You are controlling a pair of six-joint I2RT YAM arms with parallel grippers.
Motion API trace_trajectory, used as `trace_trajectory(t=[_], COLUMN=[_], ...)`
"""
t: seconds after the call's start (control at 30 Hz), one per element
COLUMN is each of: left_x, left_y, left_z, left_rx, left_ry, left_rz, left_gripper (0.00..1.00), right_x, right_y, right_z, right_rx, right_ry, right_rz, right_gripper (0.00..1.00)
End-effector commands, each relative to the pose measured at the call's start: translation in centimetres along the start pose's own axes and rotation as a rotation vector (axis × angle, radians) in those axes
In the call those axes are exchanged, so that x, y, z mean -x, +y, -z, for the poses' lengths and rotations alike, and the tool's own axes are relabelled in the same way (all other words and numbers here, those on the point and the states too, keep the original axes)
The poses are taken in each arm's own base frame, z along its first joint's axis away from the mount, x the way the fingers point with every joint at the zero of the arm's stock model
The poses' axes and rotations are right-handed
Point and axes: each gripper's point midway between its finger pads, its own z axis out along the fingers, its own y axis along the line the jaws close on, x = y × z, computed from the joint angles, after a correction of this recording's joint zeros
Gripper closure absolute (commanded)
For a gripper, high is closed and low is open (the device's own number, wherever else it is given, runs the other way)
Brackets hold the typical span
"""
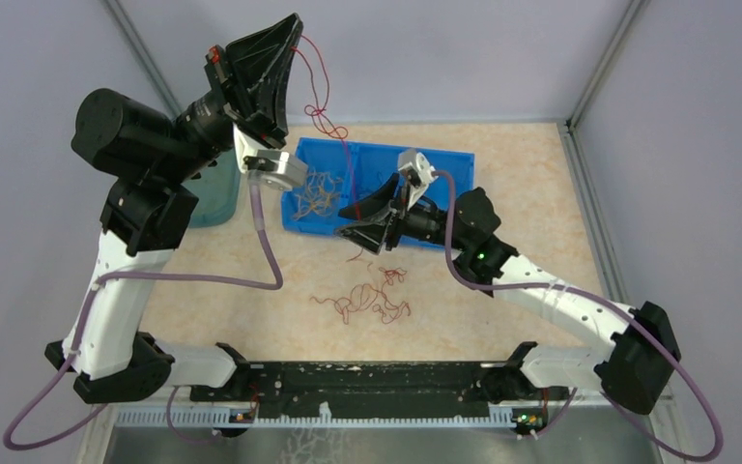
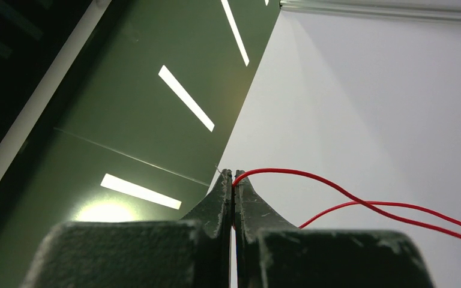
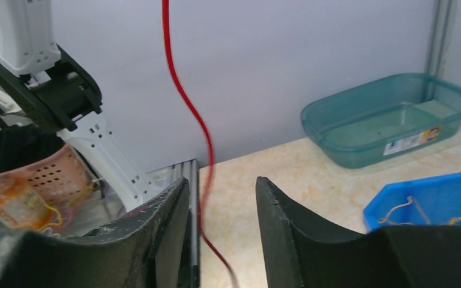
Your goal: Untangle the cables
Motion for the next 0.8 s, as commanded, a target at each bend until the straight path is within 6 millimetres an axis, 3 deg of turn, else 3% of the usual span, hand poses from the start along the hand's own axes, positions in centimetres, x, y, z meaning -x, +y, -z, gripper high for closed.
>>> trace_trajectory(t=[0.0,0.2,0.37,0.53,0.77], left_x=[0.7,0.8,1.2,1.4,2.6], left_y=[2.1,2.1,1.0,-4.5,-16.3], left_z=[0.3,0.5,1.0,1.9,2.2], left_rx=[0.052,0.049,0.017,-0.144,-0.422], left_ry=[-0.011,-0.014,-0.019,0.004,0.066], left_rz=[-0.019,-0.017,0.042,0.306,0.817], left_gripper=[1.00,1.00,1.00,1.00,1.00], right_x=[3.9,4.5,6.9,11.0,16.1], right_y=[1.9,-0.6,-5.7,-10.1,-13.4], right_z=[-1.2,-0.4,2.2,6.0,10.0], right_rx=[0.080,-0.086,-0.371,-0.562,-0.713], right_ry=[-0.095,-0.120,-0.126,-0.207,-0.332], right_rz=[0.027,0.069,0.164,0.193,0.222], right_gripper=[0.64,0.98,1.00,1.00,1.00])
